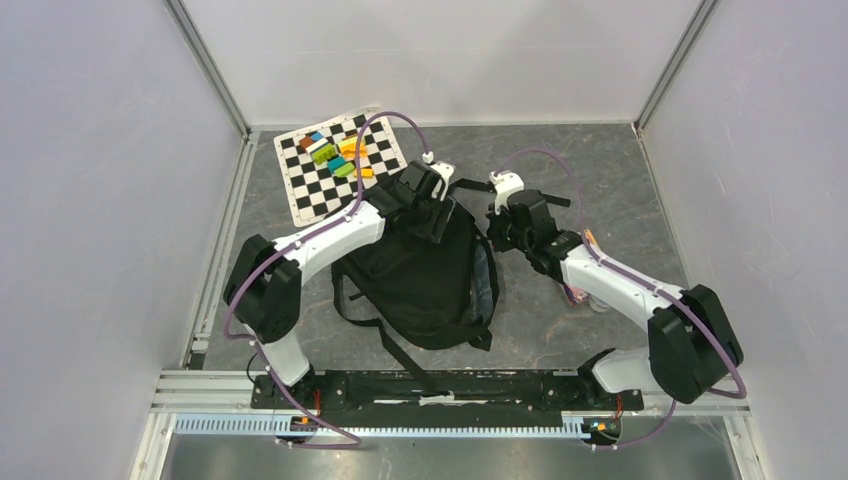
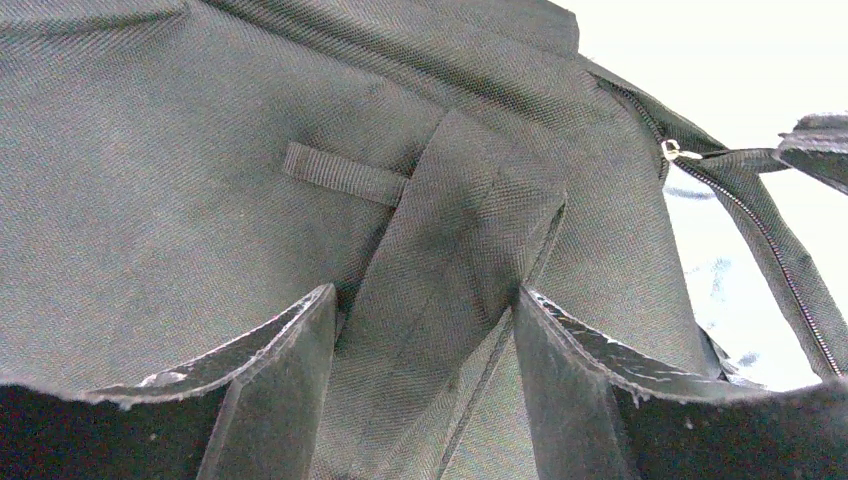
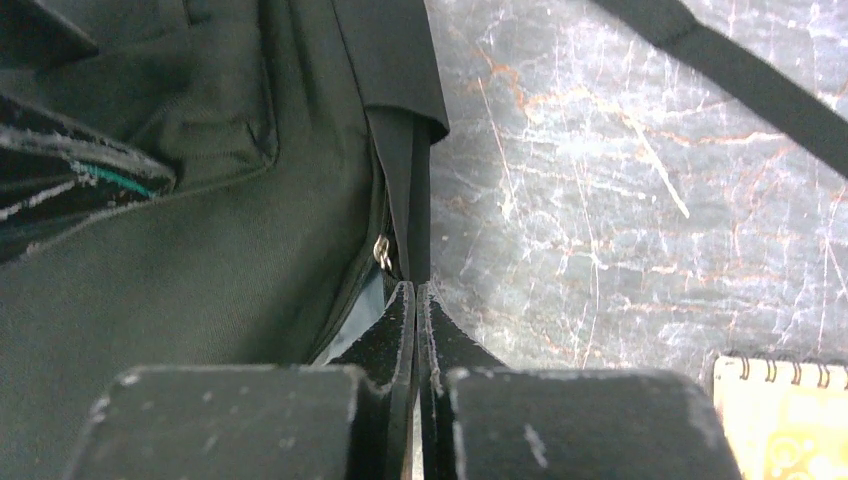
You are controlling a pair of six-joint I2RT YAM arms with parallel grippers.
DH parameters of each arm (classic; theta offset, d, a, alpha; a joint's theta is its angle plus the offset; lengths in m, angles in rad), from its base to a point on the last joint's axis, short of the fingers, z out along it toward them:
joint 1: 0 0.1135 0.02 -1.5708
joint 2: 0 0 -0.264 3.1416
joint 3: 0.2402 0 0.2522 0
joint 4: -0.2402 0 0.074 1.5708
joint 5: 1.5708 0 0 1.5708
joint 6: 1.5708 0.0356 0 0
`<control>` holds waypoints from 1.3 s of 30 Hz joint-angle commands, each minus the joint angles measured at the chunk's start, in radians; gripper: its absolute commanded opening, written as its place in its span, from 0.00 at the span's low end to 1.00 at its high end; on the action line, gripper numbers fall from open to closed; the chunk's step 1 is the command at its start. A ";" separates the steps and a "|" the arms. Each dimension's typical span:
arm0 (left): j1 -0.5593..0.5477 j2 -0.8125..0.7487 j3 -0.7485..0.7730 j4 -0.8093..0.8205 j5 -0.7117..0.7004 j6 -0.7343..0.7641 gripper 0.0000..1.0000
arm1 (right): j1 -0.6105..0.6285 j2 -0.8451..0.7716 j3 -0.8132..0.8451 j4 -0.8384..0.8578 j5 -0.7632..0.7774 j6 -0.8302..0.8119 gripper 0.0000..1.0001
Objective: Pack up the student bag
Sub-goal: Zip the student bag at the center of the board.
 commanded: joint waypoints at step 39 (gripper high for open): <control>0.005 0.042 0.000 0.044 0.022 -0.077 0.69 | 0.360 -0.616 -0.243 -0.392 0.016 0.415 0.00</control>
